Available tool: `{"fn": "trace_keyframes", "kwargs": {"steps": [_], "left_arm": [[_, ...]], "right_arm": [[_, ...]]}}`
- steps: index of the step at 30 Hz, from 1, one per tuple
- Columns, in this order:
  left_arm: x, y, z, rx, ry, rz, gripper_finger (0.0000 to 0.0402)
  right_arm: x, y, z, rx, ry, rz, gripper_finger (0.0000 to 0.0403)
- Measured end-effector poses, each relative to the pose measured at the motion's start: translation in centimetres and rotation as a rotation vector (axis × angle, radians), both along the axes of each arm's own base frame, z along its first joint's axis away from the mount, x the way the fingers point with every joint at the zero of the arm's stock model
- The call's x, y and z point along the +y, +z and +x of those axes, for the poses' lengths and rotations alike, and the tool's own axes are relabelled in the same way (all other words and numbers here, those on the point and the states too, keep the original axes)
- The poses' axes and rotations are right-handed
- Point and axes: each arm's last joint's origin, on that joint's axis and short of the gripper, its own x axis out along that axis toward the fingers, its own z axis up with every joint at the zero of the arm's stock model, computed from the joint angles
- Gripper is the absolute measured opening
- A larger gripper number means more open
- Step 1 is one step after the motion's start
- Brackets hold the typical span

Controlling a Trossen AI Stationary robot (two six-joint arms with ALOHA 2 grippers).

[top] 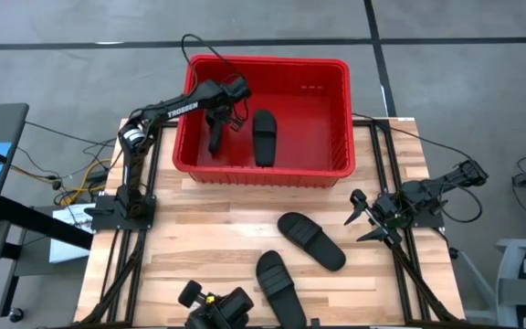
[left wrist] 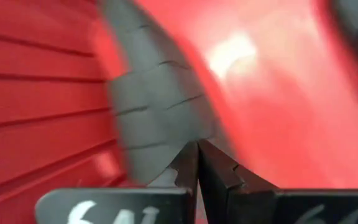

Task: Pick and place slides into bin
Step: Put the top slipper into the organizer bin, then adjust the slippers in the organizer bin

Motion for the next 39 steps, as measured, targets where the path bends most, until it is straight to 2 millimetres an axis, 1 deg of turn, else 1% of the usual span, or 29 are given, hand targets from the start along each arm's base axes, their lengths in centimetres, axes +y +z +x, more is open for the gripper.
{"fn": "trace_keyframes", "kwargs": {"steps": [2,5,7,10,14,21,23,26,28,34,39], "left_arm": [[0.1,-0.5,0.2,-0.054,-0.01,-0.021,0.0],[0.1,-1.6,0.9,-0.184,-0.031,-0.054,0.0],[0.0,-2.5,1.3,-0.231,-0.038,-0.061,0.0],[-0.2,-2.8,1.7,-0.264,-0.039,-0.061,0.0],[-0.7,-2.6,2.9,-0.316,-0.073,-0.02,0.0],[-2.0,-1.6,5.9,-0.469,-0.2,0.077,0.0],[-2.3,-1.2,6.8,-0.537,-0.251,0.09,0.0],[-2.7,-0.5,7.8,-0.667,-0.345,0.062,0.0],[-3.0,-0.3,8.1,-0.713,-0.372,0.039,0.0],[-4.1,-0.4,8.6,-0.748,-0.436,-0.058,0.0],[-4.5,-0.4,8.9,-0.725,-0.446,-0.031,0.0]], "right_arm": [[0.0,0.0,0.0,0.0,0.0,0.0,0.026],[0.0,0.0,0.0,0.0,0.0,0.0,0.026],[0.0,0.0,0.0,0.0,0.0,0.0,0.026],[0.0,0.0,0.0,-0.001,0.0,0.0,0.026],[0.0,0.0,0.0,0.0,0.0,0.0,0.026],[0.0,0.0,0.0,0.0,0.0,0.0,0.026],[0.0,0.0,0.0,0.0,0.0,0.0,0.026],[0.0,0.0,0.0,0.0,0.0,0.0,0.026],[0.0,0.0,0.0,0.0,0.0,0.0,0.026],[0.0,0.0,0.0,0.0,0.0,0.0,0.026],[0.0,0.0,0.0,0.0,0.0,0.0,0.026]]}}
